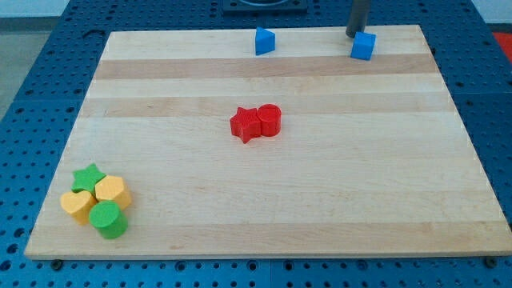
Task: Move the blue cube towards center
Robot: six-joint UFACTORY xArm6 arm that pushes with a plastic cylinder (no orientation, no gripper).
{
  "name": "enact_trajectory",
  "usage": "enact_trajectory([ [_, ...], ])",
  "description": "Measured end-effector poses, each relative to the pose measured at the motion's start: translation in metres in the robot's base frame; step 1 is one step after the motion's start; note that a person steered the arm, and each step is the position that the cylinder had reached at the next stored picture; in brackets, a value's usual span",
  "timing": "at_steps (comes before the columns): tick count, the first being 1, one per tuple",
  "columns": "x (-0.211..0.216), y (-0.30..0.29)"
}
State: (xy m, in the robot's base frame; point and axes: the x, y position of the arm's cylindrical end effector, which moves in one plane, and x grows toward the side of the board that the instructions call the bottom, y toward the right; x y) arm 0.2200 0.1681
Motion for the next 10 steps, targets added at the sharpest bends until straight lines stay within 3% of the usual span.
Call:
enact_trajectory([
  [2,0.026,-0.032],
  [3,0.013,-0.03],
  [5,-0.017,0.011],
  [6,-0.017,0.011],
  [9,-0.017,0.11],
  [10,-0.014,0.115],
])
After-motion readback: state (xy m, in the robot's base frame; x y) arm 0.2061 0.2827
